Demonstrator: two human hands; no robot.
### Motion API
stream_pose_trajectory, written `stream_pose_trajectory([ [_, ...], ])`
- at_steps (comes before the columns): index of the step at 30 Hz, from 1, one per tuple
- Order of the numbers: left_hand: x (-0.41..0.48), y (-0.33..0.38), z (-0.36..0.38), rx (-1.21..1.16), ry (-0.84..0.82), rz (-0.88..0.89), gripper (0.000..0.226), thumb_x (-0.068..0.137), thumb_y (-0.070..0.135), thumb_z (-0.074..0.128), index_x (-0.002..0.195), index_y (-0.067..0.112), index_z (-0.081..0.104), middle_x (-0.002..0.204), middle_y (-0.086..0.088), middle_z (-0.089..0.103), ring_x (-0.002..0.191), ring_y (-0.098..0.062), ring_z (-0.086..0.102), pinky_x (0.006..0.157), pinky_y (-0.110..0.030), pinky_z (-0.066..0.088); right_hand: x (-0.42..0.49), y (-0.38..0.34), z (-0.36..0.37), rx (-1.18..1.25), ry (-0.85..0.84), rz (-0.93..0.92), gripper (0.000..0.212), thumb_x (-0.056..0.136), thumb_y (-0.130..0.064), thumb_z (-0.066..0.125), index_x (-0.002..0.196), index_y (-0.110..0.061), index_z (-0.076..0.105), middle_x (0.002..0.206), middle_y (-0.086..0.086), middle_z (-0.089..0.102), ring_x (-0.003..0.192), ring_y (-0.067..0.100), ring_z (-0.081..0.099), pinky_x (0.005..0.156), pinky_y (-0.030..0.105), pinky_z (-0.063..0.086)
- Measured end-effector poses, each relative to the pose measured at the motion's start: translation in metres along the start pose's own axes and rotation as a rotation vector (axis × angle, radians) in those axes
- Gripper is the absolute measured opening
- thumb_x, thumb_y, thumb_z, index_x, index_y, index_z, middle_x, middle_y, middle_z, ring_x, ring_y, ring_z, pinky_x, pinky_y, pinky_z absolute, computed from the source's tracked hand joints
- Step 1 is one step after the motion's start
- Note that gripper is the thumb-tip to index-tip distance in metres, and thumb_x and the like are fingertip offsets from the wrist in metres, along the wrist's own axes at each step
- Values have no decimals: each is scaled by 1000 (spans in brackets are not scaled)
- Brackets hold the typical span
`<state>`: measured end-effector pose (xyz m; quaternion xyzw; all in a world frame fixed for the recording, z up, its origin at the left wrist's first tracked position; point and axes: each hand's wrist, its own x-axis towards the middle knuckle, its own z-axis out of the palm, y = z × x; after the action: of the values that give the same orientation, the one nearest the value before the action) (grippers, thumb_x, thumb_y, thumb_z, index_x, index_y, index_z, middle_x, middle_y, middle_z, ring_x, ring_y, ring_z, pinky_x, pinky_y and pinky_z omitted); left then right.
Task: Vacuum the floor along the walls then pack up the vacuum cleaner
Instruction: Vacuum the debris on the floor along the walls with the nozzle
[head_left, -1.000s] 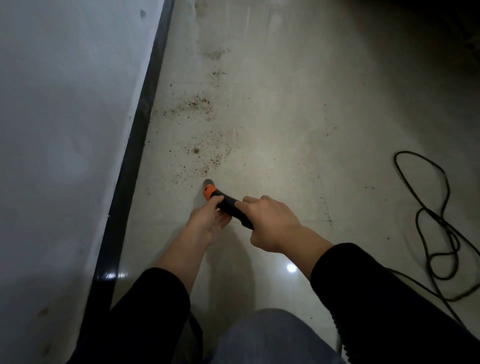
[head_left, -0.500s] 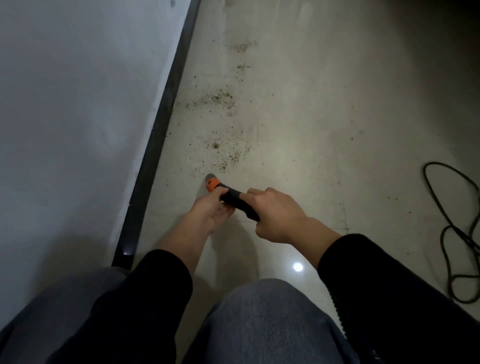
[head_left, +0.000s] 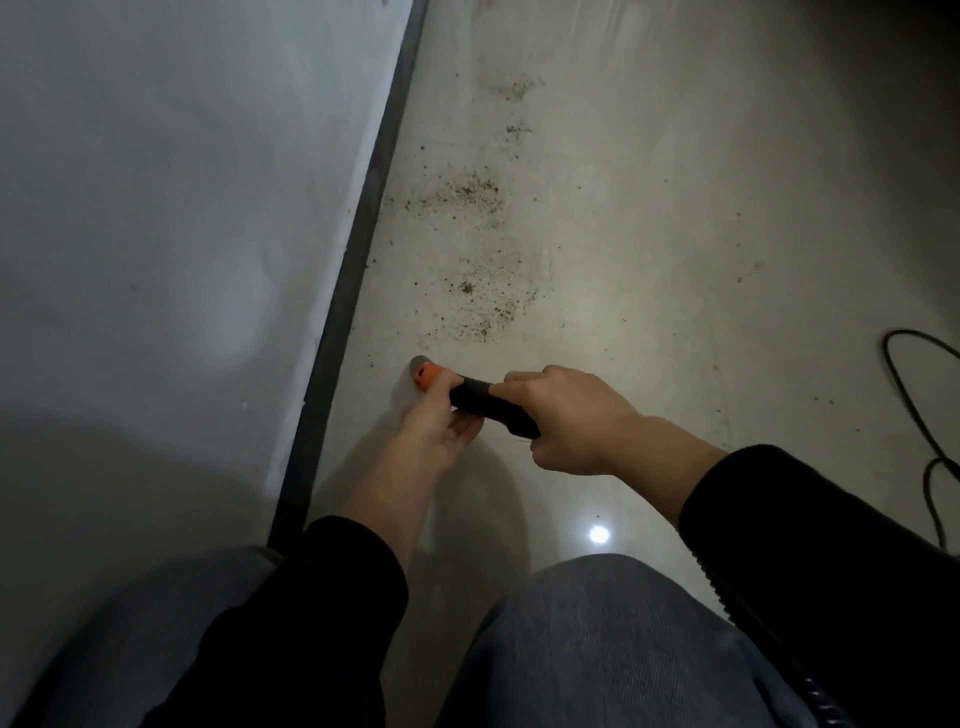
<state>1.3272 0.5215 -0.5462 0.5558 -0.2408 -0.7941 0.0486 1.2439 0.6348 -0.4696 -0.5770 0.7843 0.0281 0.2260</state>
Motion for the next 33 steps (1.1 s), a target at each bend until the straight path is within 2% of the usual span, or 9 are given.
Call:
stream_pose_trajectory([
  [4, 6, 4, -14, -59, 63, 32, 25, 94, 19, 56, 111, 1, 52, 107, -18, 62, 96, -25, 63, 80, -31, 51, 13, -10, 0, 11, 0, -34, 45, 77, -9, 57, 120, -21, 56, 101, -3, 58, 80, 21, 51, 56, 28, 35],
  [7, 11, 5, -20, -120, 128, 64, 36, 90, 23, 60, 117, -1, 54, 114, -19, 64, 101, -27, 65, 64, -28, 54, 22, -16, -1, 13, -8, -52, 45, 77, -9, 57, 120, -22, 56, 100, -3, 58, 80, 21, 51, 58, 30, 37],
  [9, 14, 5, -22, -140, 156, 80, 42, 89, 26, 62, 120, 0, 54, 114, -19, 64, 100, -27, 66, 59, -27, 54, 27, -19, -2, 7, -13, -57, 45, 76, -9, 57, 119, -22, 56, 100, -3, 57, 79, 21, 50, 59, 31, 39],
  [13, 15, 8, -21, -190, 198, 106, 40, 86, 30, 64, 114, 2, 59, 111, -16, 66, 96, -27, 68, 72, -31, 58, 35, -20, -1, 13, -1, -70, 44, 74, -8, 57, 117, -22, 57, 97, -4, 57, 78, 21, 50, 57, 29, 37],
  [16, 20, 8, -21, -217, 262, 121, 22, 87, 26, 66, 86, 8, 54, 102, -15, 67, 91, -27, 69, 81, -35, 58, 40, -24, 1, 16, 3, -73, 45, 76, -8, 57, 119, -20, 56, 99, -3, 57, 79, 22, 50, 58, 30, 37],
  [18, 20, 9, -22, -229, 303, 125, 20, 87, 24, 66, 82, 15, 48, 98, -15, 66, 90, -27, 68, 84, -37, 58, 42, -26, 2, 19, 4, -75, 46, 77, -9, 57, 121, -20, 55, 101, -2, 57, 79, 22, 49, 58, 30, 37],
  [23, 27, 13, -23, -209, 286, 114, 21, 87, 23, 67, 90, 7, 55, 100, -14, 67, 90, -26, 69, 80, -35, 58, 46, -27, 3, 26, 14, -45, 48, 79, -8, 57, 125, -20, 53, 105, -1, 56, 82, 22, 48, 60, 32, 39],
  [28, 29, 17, -23, -214, 166, 98, 31, 89, 21, 66, 110, 0, 58, 108, -16, 66, 95, -25, 67, 66, -27, 57, 46, -24, 5, 35, 25, -7, 44, 79, -8, 57, 121, -20, 53, 104, -1, 55, 79, 21, 43, 53, 28, 28],
  [33, 28, 14, -17, -172, 69, 84, 40, 92, 19, 64, 124, -4, 56, 116, -19, 65, 100, -24, 66, 56, -23, 55, 37, -16, 2, 8, 29, 37, 43, 82, -11, 56, 124, -21, 51, 106, -2, 54, 80, 20, 42, 58, 30, 31],
])
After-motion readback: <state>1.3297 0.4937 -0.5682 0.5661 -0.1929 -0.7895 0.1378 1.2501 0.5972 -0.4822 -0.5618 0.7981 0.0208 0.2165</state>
